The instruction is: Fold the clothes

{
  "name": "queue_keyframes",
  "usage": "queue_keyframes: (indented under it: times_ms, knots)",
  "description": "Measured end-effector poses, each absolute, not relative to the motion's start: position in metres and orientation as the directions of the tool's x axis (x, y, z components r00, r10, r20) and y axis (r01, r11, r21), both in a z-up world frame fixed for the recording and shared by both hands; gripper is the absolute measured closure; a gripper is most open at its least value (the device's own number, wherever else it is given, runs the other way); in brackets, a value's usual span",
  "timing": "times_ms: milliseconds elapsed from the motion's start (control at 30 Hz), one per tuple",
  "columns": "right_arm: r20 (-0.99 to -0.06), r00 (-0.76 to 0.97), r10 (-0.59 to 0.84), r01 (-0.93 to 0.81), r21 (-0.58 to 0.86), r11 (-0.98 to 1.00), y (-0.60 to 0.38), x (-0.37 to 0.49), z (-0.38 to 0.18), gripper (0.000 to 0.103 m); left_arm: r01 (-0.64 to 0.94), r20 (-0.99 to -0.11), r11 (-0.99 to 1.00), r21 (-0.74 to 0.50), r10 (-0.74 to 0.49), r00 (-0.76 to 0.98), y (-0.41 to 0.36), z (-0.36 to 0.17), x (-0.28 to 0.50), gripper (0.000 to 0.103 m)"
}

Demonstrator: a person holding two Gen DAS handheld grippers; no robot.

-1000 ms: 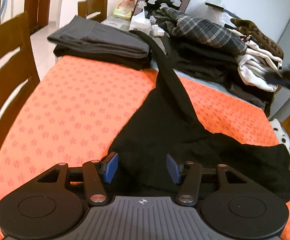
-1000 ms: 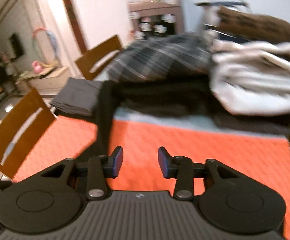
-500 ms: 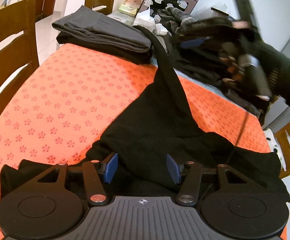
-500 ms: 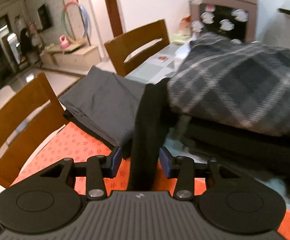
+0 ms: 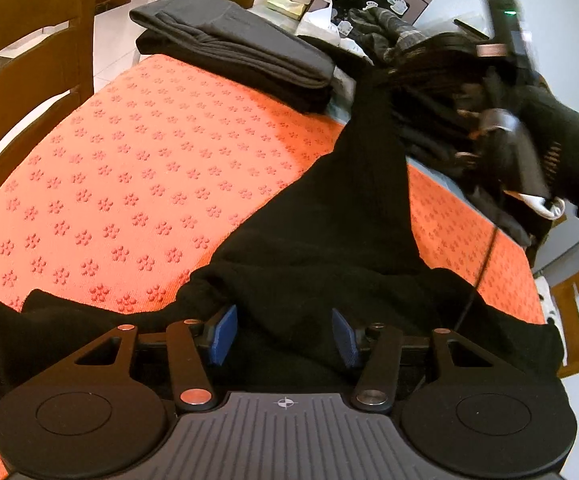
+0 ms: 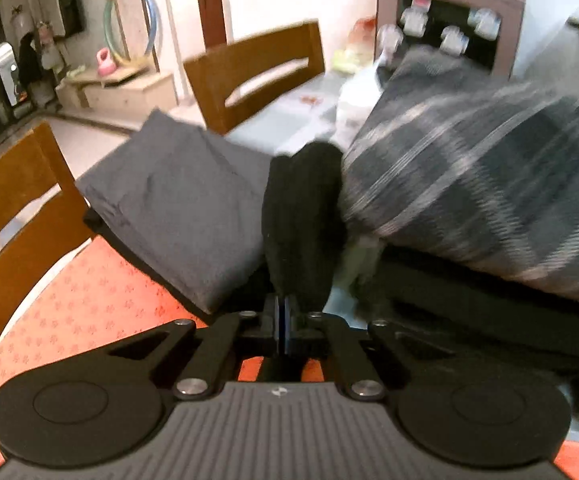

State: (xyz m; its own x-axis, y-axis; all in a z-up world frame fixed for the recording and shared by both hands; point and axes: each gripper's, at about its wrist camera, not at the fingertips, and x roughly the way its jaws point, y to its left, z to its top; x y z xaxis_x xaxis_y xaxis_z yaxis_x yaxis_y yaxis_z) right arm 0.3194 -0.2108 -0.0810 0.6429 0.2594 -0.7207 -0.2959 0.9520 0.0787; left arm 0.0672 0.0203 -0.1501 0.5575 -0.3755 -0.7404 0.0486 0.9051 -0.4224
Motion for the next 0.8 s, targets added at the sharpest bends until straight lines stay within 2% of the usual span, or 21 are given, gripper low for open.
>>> queue_keyframes:
  times_ms: [167,333,533,667,767,800]
  knots:
    - [-0.651,0.709,0.272,-0.284,0.090,0.955,-0.239,0.274,-0.041,0.100,0.053,-0.740,0.907,-0.418,-0.374,0.558,0.020,-0.150,0.067,0.048]
    - [-0.620,0.748,0.238,-0.189,0.145,0.971,-0.284,0.217,-0.019,0.100,0.055,-0.741,0.908,-0.415,-0.373,0.558,0.019,-0.150,0.068,0.048]
    - [-0.697,0.709,0.111,-0.006,0.151,0.989,-0.331,0.162,-0.045,0.099,0.062,-0.743,0.908,-0.414,-0.377,0.553,0.019,-0.151,0.070,0.048]
    - [-0.776,0.631,0.006,0.092,0.083,0.992,-0.350,0.143,-0.081,0.097,0.076,-0.746,0.913,-0.402,-0.375,0.550,0.017,-0.151,0.069,0.048]
    - [-0.782,0.623,-0.014,0.106,0.066,0.992,-0.357,0.137,-0.085,0.088,0.077,-0.747,0.913,-0.401,-0.374,0.550,0.017,-0.150,0.070,0.048]
    - [-0.777,0.630,-0.002,0.094,0.073,0.993,-0.357,0.138,-0.082,0.080,0.076,-0.747,0.913,-0.401,-0.374,0.550,0.017,-0.150,0.069,0.048]
